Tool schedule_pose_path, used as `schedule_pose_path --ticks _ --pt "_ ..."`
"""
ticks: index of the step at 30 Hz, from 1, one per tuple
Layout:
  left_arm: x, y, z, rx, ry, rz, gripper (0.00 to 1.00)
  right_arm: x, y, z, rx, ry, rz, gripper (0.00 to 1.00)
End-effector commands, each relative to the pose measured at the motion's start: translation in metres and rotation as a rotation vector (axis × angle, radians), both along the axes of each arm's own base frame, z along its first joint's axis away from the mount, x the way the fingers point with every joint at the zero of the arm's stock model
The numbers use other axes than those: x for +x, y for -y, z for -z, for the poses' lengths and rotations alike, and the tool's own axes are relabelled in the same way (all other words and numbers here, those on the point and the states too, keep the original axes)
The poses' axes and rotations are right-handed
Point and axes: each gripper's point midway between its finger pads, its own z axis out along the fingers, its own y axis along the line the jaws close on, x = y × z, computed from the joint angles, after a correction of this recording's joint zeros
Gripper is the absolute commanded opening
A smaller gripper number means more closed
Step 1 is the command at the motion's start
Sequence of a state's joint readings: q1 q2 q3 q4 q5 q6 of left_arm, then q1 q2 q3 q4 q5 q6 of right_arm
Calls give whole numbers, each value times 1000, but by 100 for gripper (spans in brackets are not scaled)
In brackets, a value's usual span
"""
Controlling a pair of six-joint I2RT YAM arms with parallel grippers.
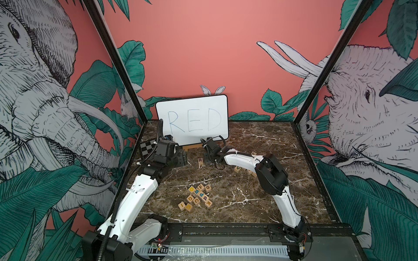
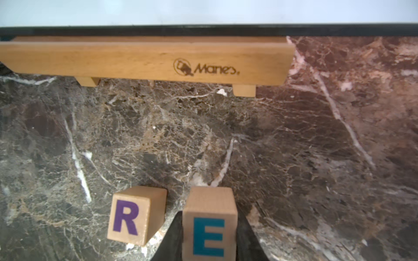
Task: Assemble the uppercase word "red" with letter blocks
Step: Place the letter block at the center of the board.
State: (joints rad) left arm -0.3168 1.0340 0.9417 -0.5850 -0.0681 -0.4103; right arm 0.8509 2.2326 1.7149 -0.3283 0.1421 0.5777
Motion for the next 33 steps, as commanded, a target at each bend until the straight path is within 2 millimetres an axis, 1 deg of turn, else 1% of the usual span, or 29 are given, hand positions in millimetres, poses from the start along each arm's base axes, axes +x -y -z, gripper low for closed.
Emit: schedule_pose_path --ticks 1,14,19,26,33 --pt "0 -3 -4 -15 2 -22 77 -2 -6 7 -5 -8 15 24" --pt "0 -3 -5 -24 5 -23 77 -6 -15 13 -5 -22 11 24" --pt "1 -3 -4 -29 3 -23 77 -8 -14 15 -17 -23 15 26" --pt "1 -3 -5 -34 8 -25 78 -8 -12 12 -26 -19 20 26" --pt "1 -4 -3 -40 3 -28 78 -10 -14 11 -19 -18 18 29"
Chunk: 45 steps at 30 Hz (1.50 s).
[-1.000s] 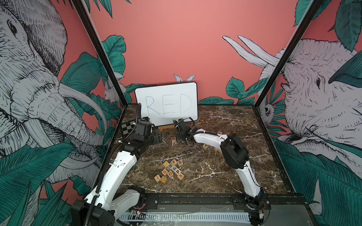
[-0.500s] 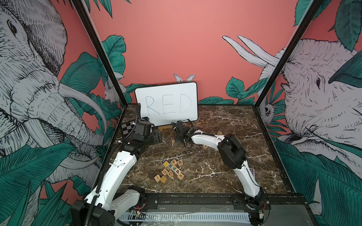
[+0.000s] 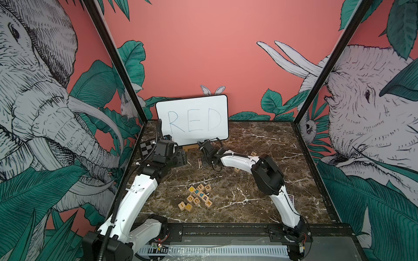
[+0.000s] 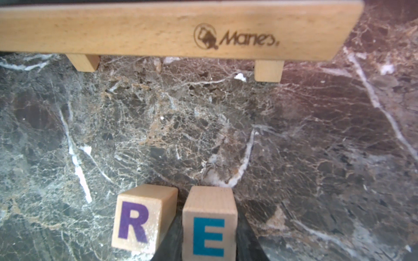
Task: Assemble the uppercase word "red" with letter blocks
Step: Place the letter block at the center of the board.
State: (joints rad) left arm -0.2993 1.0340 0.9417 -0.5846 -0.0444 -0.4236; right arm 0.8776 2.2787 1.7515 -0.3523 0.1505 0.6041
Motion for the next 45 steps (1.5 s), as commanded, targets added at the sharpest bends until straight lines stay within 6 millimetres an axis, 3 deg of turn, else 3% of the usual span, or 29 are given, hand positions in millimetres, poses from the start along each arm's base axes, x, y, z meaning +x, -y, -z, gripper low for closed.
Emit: schedule_pose_path --ticks 1,14,45 --pt "1 -2 -4 -16 11 -18 78 -1 -3 -3 -3 7 19 29" --pt "1 -1 -4 -22 8 -15 78 -3 -5 -6 4 9 18 43" --pt "1 -2 -3 -18 6 -17 79 -3 -6 -10 42 5 51 36"
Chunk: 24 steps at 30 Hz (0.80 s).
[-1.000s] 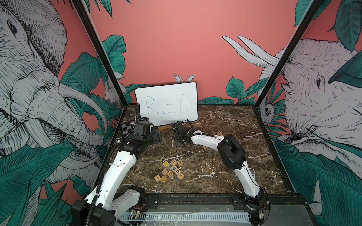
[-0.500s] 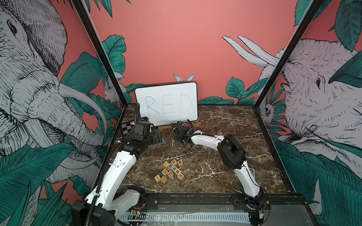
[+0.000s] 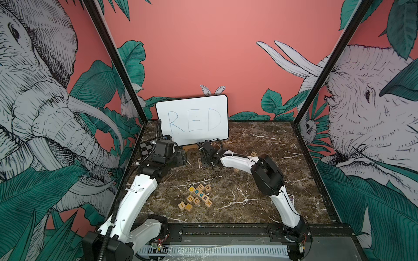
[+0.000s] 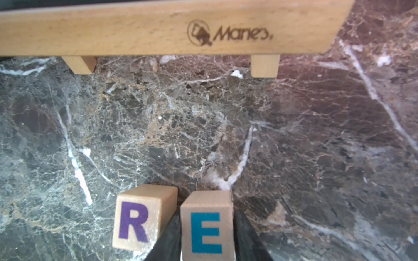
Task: Assemble the uppercase word "red" with letter blocks
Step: Place the letter block at the center of the board.
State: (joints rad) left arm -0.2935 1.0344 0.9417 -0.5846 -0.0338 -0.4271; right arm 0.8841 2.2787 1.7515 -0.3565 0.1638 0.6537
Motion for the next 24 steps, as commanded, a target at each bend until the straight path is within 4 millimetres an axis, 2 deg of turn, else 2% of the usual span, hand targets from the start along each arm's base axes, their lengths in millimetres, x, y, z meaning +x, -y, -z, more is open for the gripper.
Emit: schedule_pose_path --ticks 1,19,24 --pt "1 -2 -3 -9 10 -18 79 -1 -5 -11 27 14 13 36" --pt "1 -1 -3 -15 7 -16 80 -3 -10 -19 73 13 12 37" --pt "1 -1 -2 -16 7 -15 80 -1 -4 -21 45 32 26 39"
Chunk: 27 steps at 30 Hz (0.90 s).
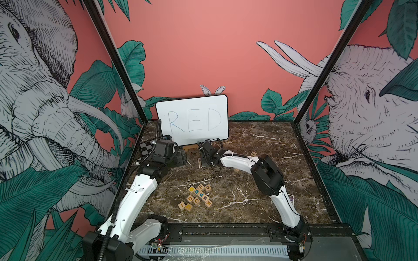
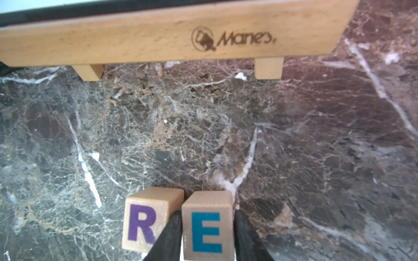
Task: Assemble the uppercase word "red" with letter blocks
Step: Place the letter block at the center of the board.
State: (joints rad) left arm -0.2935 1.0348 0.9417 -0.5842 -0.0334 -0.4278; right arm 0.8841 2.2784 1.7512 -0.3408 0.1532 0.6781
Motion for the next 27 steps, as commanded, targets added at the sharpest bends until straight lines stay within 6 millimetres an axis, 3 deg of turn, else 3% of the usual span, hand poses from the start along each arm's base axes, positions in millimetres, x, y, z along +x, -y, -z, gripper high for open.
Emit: schedule_pose_path --ticks 1,9,17,23,27 --pt "1 -1 -2 -17 7 -14 80 -2 1 -19 11 36 14 39" --pt "1 0 -2 -18 7 -10 80 -4 5 -42 42 68 16 40" --pt "1 3 -2 -29 6 3 80 -20 16 -100 148 142 -24 42" --pt "0 13 -3 -54 0 59 79 -35 57 -141 112 236 -8 43" --pt "-1 22 -4 -82 -10 100 78 -41 107 -154 13 282 43 45"
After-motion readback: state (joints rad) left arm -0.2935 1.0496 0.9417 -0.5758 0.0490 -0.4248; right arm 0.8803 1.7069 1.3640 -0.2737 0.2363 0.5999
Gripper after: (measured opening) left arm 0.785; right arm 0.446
